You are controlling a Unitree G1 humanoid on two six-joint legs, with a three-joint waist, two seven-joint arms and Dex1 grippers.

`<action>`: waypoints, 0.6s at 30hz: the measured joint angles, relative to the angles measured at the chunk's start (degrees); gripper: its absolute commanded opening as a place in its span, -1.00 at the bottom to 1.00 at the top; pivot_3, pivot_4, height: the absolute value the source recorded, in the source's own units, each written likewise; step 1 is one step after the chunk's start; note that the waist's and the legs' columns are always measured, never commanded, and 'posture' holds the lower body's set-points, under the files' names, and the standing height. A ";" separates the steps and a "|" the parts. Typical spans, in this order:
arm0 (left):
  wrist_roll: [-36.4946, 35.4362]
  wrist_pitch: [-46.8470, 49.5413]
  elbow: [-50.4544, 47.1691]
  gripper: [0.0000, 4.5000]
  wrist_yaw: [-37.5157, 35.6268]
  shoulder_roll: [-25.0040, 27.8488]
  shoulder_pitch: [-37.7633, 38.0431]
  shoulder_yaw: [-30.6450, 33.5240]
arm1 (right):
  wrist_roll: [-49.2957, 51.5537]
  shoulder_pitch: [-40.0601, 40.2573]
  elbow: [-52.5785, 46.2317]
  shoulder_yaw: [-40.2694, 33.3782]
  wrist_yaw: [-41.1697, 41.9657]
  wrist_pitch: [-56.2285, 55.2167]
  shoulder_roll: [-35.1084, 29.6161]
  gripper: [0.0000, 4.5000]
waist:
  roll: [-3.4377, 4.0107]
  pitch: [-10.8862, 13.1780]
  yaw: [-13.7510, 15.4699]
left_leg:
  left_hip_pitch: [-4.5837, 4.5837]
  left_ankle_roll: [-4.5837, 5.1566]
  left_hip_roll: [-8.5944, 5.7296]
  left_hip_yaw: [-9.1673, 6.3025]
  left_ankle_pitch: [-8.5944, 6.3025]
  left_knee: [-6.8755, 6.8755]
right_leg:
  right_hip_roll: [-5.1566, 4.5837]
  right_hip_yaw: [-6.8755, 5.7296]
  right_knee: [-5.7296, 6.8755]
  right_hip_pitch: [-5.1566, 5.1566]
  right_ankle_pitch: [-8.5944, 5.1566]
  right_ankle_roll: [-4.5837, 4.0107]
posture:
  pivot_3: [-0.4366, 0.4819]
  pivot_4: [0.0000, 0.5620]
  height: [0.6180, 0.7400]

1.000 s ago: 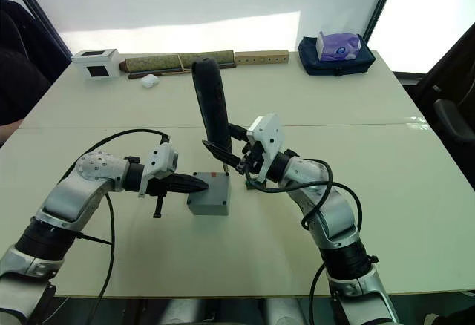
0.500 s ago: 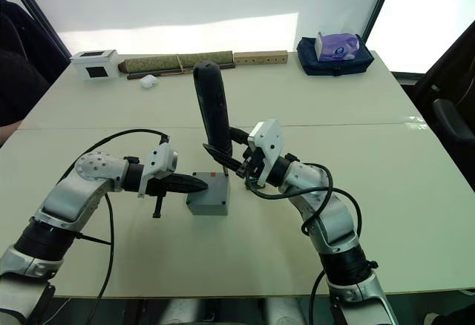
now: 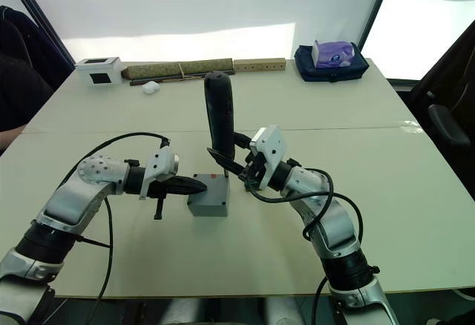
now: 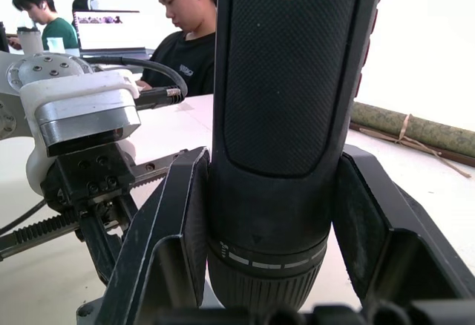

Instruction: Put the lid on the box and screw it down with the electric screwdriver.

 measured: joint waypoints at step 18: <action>1.18 -0.29 0.01 -1.00 0.18 -0.45 0.64 -0.54 | -0.98 -2.33 0.00 1.45 -2.24 5.89 -0.53 -0.22 | -0.10 -0.53 0.17 | 0.85 0.04 0.02 -0.04 -0.04 -0.48 | -0.23 0.01 -0.38 0.79 -0.31 -0.49 | -0.05 -0.47 1.00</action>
